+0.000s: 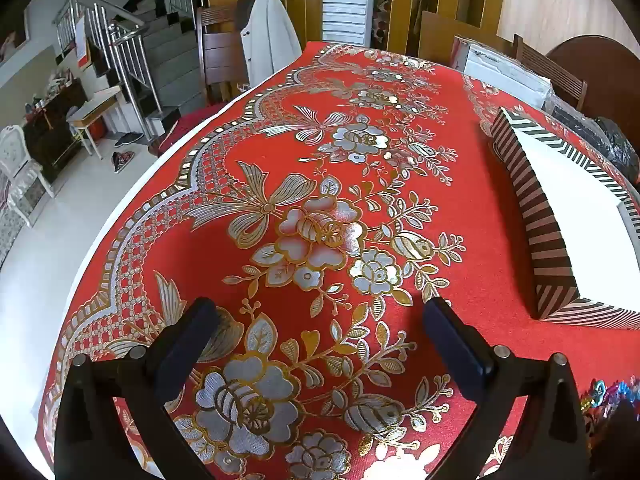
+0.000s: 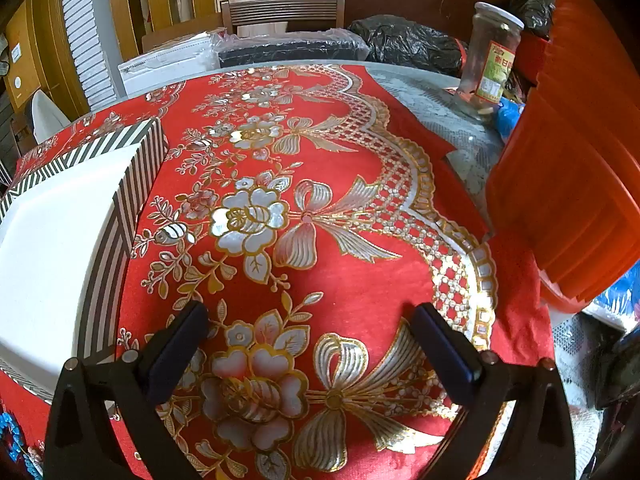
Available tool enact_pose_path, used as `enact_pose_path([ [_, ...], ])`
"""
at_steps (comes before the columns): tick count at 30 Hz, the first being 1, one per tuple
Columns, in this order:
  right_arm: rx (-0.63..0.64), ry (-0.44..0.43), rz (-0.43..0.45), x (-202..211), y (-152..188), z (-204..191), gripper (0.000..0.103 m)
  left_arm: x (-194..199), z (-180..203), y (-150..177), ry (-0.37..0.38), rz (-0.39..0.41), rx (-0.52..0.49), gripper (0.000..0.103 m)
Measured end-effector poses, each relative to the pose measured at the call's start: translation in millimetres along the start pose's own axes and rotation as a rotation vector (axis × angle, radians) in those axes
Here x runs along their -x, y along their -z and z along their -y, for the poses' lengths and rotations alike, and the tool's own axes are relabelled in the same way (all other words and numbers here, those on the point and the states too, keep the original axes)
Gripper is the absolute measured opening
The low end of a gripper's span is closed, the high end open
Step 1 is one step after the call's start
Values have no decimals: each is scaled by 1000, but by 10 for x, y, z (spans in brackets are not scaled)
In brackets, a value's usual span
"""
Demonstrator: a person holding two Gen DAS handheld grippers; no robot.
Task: Organize jewelry
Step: 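Move both grippers toward the jewelry pile beside the white tray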
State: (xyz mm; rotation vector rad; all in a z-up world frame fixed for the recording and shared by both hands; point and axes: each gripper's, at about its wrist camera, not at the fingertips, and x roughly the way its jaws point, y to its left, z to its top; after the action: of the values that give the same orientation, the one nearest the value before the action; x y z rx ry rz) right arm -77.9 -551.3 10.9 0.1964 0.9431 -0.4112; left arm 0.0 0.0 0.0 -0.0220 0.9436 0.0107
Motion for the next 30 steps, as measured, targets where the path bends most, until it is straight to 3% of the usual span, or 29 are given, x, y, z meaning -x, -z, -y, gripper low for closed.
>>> enact_pose_path([
  [10,0,-1,0,-9,26,16,103,14,-12,15,0,0,7,94],
  [13,4,-6,-1,-6,41,23,103,125,24,128,-2,8,14,84],
  [15,23,-16,-11,33,94,27,103,254,45,203,4,9,12,70],
  [19,8,20,-86,180,196,19,101,453,107,262,35,31,-3,67],
  [21,13,47,-77,371,274,-35,100,648,172,290,37,77,-23,67],
  [30,70,-58,79,1380,647,-395,100,1180,433,451,75,124,-50,67],
])
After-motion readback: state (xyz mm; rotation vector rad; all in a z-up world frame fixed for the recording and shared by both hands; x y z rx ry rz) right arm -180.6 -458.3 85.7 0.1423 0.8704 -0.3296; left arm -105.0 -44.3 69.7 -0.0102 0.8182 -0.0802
